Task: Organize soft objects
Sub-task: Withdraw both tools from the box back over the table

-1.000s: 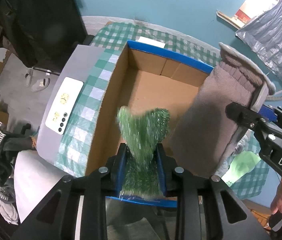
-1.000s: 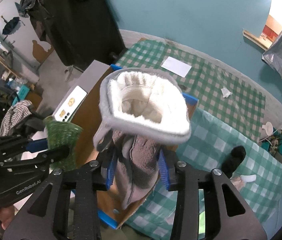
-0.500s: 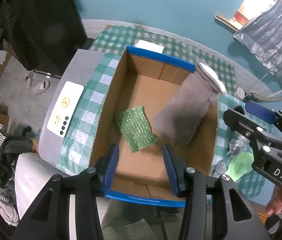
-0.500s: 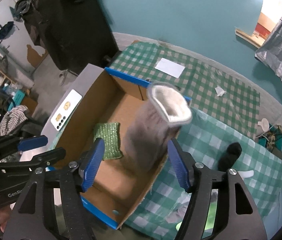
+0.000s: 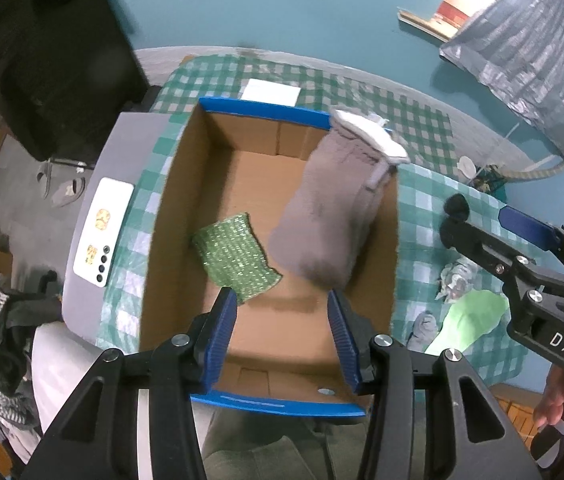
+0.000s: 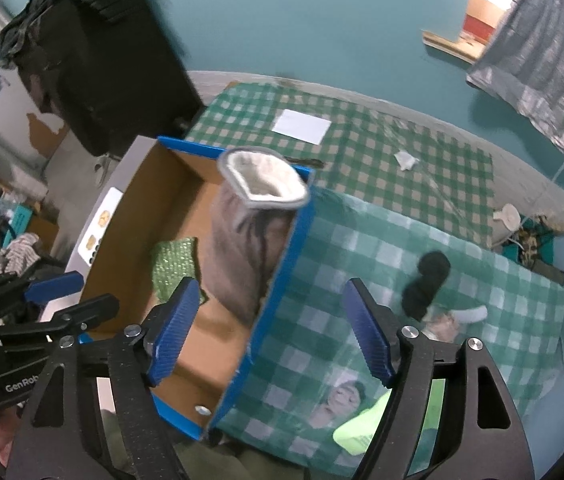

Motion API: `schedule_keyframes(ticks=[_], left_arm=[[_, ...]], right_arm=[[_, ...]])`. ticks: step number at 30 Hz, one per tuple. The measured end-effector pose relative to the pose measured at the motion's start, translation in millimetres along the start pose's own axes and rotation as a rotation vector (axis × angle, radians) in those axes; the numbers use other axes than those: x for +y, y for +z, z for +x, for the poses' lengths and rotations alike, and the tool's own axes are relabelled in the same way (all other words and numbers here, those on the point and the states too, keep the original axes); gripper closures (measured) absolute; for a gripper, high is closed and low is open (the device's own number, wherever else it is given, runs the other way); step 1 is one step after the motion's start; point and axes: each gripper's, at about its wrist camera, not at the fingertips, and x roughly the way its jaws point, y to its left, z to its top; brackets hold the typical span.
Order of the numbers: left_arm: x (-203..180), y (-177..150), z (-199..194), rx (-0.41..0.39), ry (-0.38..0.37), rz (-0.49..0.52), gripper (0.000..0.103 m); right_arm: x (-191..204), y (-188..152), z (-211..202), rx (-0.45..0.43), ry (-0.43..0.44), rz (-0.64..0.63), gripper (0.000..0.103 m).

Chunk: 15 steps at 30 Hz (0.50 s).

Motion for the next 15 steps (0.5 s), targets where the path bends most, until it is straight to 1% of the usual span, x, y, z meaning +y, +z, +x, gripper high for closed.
schedule_keyframes(ticks=[9, 15], left_arm=[[-42, 3, 2, 0.000, -0.016, 0.097, 0.055], [-69, 0, 4, 0.004, -0.033, 0.153, 0.055]], right_arm=[[-47, -24, -13, 0.001, -0.040, 0.120, 0.028], [-75, -42, -23, 0.001, -0.073, 0.178, 0.028]])
